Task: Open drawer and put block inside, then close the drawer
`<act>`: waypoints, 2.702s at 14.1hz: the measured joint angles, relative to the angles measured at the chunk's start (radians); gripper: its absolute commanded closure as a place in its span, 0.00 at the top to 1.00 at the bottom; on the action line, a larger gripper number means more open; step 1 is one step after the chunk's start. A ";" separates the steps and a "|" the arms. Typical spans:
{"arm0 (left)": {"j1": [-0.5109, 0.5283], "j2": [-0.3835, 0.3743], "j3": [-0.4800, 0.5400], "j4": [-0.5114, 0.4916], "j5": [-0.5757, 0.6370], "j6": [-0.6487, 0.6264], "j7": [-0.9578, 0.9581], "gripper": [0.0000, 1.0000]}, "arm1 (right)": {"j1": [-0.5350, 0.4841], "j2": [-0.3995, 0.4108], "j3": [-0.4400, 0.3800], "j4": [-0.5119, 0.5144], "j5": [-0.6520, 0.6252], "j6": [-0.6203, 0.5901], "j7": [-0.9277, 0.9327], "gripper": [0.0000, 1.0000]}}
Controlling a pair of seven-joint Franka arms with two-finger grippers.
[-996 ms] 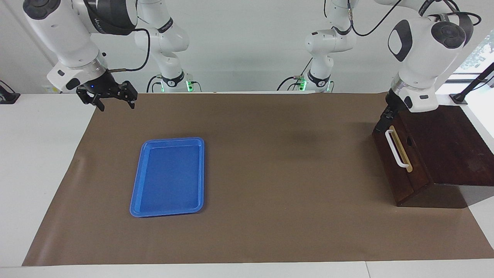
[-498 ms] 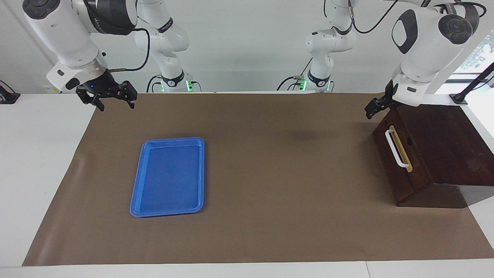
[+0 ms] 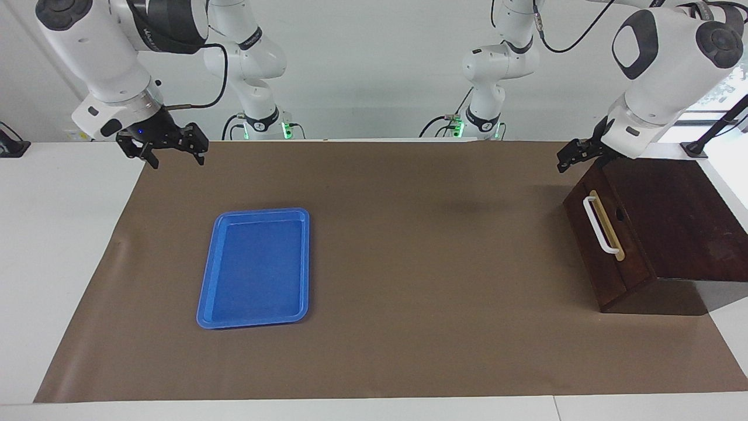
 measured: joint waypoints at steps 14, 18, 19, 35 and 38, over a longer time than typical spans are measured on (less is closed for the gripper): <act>-0.058 -0.052 0.019 -0.038 -0.009 -0.057 0.028 1.00 | 0.000 0.001 0.000 0.000 0.000 0.000 0.000 1.00; -0.060 -0.056 0.002 -0.045 -0.009 -0.034 0.028 1.00 | 0.000 0.001 0.000 0.000 0.000 0.000 0.000 1.00; -0.061 -0.058 -0.002 -0.045 -0.009 -0.021 0.028 1.00 | 0.000 0.001 0.000 0.000 0.000 0.000 0.000 1.00; -0.062 -0.060 0.013 -0.044 -0.009 0.029 0.028 1.00 | 0.000 0.001 0.000 0.000 0.000 0.000 0.000 1.00; -0.062 -0.060 0.013 -0.044 -0.009 0.029 0.029 1.00 | 0.000 0.001 0.000 0.000 0.000 0.000 0.000 1.00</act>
